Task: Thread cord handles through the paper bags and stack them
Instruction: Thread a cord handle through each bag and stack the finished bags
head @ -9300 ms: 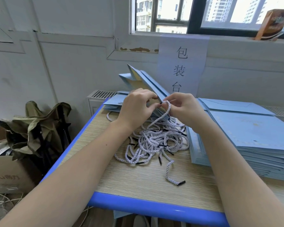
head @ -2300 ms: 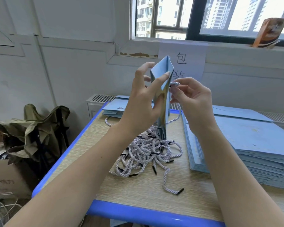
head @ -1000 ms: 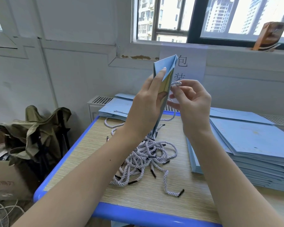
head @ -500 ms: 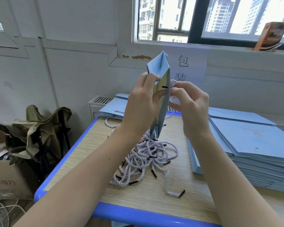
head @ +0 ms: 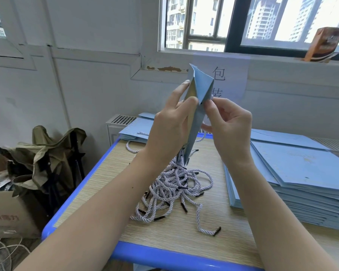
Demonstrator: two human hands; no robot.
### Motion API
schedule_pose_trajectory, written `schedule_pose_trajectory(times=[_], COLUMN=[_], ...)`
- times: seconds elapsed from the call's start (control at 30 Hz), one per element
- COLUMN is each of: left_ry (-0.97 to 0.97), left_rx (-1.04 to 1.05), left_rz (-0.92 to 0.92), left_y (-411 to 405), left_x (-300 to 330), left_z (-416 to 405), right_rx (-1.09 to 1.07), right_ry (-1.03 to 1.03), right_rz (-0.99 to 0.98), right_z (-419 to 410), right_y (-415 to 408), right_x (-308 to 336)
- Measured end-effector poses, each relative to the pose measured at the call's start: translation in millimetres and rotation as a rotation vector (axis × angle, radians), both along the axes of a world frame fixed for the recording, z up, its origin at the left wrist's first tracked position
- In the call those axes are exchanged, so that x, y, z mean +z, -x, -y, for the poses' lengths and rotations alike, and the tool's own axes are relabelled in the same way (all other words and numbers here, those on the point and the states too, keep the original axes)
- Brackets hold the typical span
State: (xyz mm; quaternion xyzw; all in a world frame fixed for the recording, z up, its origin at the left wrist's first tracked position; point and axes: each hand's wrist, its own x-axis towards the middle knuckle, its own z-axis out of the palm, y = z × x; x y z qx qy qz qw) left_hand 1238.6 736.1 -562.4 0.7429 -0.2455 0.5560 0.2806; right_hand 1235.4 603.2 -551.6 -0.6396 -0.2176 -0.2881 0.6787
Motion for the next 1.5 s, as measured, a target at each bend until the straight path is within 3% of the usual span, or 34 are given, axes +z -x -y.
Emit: schedule_pose_trajectory(times=[0.13, 0.3, 0.77, 1.2, 1.5], left_ry=[0.071, 0.009, 0.123, 0.035, 0.122], left_rx=[0.039, 0.024, -0.001, 0.009, 0.072], left_rz=[-0.02, -0.101, -0.081, -0.077, -0.105], left_y=[-5, -6, 0, 0, -5], left_x=[-3, -3, 1, 1, 2], left_z=[-3, 3, 6, 9, -1], right_rx=[-0.006, 0.008, 0.048, -0.035, -0.106], right_ry=[-0.023, 0.012, -0.022, -0.004, 0.03], right_rz=[0.0, 0.009, 0.005, 0.03, 0.034], right_z=[4, 4, 0, -1, 2], right_y=[-2, -3, 2, 3, -2], right_x=[1, 0, 2, 0, -1])
